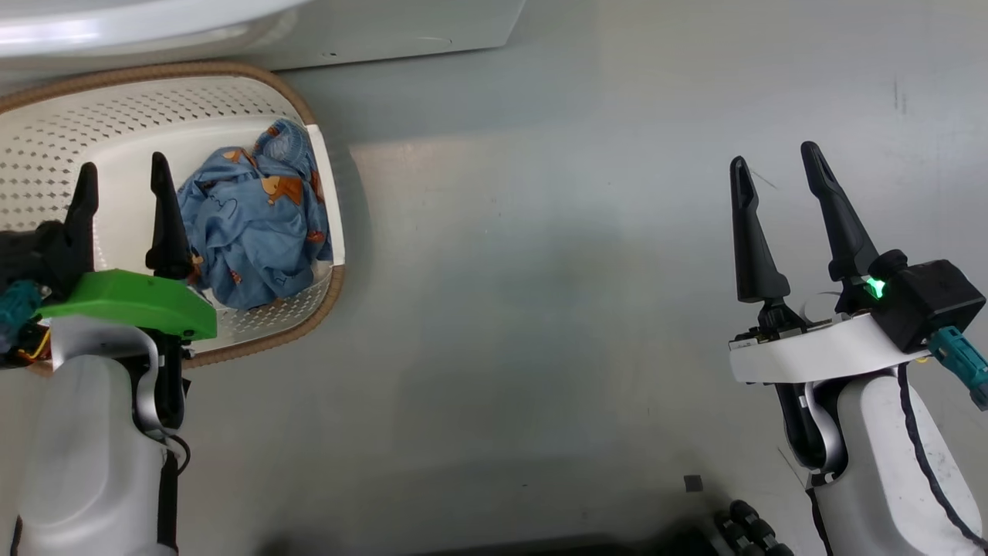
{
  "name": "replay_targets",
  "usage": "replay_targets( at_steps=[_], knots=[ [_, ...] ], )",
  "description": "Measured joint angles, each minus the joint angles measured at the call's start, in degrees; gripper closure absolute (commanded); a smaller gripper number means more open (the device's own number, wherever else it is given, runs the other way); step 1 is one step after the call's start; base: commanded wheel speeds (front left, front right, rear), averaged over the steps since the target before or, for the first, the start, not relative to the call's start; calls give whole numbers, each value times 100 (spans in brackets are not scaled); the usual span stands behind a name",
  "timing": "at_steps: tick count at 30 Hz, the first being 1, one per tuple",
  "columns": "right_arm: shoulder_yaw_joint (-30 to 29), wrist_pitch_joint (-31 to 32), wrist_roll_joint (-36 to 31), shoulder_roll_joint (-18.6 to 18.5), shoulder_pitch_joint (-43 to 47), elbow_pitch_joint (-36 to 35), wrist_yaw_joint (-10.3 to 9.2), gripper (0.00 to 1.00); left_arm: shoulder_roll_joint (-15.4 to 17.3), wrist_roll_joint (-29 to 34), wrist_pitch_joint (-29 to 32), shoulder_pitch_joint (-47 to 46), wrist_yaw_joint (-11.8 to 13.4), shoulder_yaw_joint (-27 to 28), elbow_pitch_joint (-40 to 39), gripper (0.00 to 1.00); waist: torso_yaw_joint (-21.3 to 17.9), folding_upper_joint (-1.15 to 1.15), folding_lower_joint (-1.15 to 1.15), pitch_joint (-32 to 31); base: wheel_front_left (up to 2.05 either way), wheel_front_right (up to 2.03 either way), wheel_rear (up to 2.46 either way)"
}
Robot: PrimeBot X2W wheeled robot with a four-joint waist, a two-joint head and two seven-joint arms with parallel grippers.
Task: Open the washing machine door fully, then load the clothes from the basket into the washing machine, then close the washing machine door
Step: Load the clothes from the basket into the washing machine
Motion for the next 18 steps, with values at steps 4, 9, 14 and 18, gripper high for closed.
replay_targets(
  at_steps=[4, 9, 14, 18],
  knots=[
    [7, 0, 0, 4, -74, 0, 0, 0, 98, -14, 192, -201, -62, -64, 452, 0, -58, 0, 0, 254, 0, 0, 0],
    [53, 0, 1, 8, -141, 11, 0, 0, 255, 77, 387, -536, -103, -192, 1018, 0, -128, 0, 0, 559, 0, 0, 0],
    [79, 0, 1, 11, -229, 11, 1, 0, 256, 30, 675, -724, -144, -216, 1505, 0, -179, 0, 0, 739, 0, 0, 0],
    [79, -1, 10, 13, -284, 15, 1, 0, 274, 10, 867, -925, -183, -221, 1809, 0, -207, 0, 0, 848, 0, 0, 0]
  ],
)
